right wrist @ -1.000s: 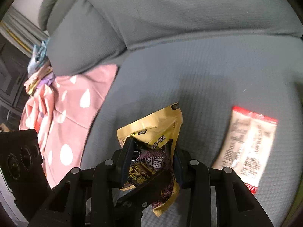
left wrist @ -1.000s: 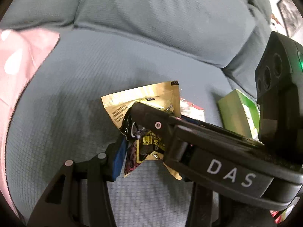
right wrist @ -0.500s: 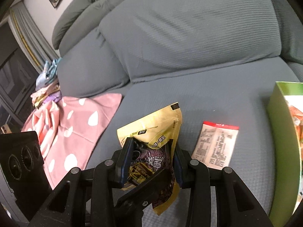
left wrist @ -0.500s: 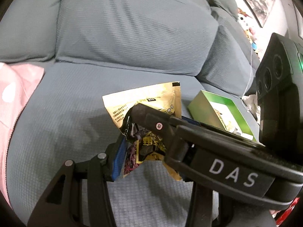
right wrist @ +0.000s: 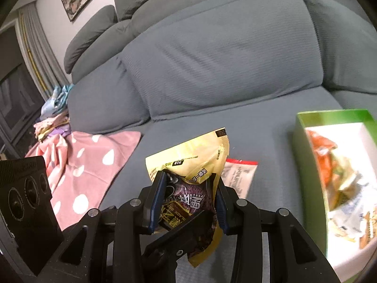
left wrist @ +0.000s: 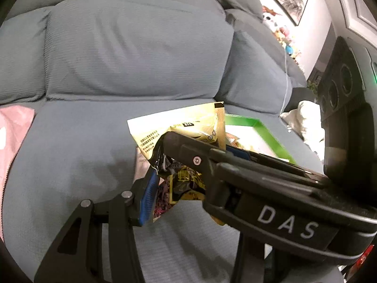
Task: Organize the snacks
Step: 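Lower the candy pack into the box and open the right gripper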
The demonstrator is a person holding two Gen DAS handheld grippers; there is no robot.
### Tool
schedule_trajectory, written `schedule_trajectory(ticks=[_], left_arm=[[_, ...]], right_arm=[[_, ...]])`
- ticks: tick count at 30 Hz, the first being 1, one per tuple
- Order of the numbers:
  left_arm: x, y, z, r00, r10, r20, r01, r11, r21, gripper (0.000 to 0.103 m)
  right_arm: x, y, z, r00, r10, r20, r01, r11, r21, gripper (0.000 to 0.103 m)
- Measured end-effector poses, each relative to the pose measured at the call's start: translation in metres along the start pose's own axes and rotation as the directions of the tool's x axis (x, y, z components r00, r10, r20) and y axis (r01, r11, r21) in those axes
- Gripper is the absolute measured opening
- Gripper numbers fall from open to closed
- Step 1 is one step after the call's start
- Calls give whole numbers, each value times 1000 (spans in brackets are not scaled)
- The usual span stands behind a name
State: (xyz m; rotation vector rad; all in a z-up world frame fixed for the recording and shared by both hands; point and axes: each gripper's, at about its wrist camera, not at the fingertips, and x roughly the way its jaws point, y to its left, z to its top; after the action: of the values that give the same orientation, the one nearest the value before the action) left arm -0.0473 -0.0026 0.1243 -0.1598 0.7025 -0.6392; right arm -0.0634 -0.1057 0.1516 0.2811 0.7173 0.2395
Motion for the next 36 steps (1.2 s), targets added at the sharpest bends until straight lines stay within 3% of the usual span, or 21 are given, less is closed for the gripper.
schedule_trajectory(ticks=[6, 12, 16, 23, 27, 32, 36], left_arm=[[9, -40, 13, 998, -60, 5, 60, 996, 62, 46], [39, -92, 28, 989, -138, -44, 143, 978, 154, 47], [72, -122, 33, 966, -219, -136, 241, 955, 172, 48], [121, -158, 26, 921, -276, -274, 323, 935, 145, 48], [139, -167, 22, 902, -270, -337, 329, 935, 132, 48], [147, -164, 20, 901, -249, -356, 299, 950, 91, 62], [138, -157, 22, 908, -220, -357, 265, 961, 82, 73]], right_arm=[[-35, -23, 11, 997, -57, 55, 56, 998, 19, 42], [-73, -73, 19, 985, -141, 100, 128, 983, 132, 42], [-90, -110, 20, 974, -207, 87, 182, 955, 233, 43], [-99, -162, 15, 962, -274, 15, 248, 893, 375, 43], [-96, -182, 10, 955, -294, -33, 279, 859, 429, 43], [-93, -195, 4, 956, -284, -71, 283, 833, 475, 45], [-95, -190, 5, 941, -332, -67, 324, 826, 461, 69]])
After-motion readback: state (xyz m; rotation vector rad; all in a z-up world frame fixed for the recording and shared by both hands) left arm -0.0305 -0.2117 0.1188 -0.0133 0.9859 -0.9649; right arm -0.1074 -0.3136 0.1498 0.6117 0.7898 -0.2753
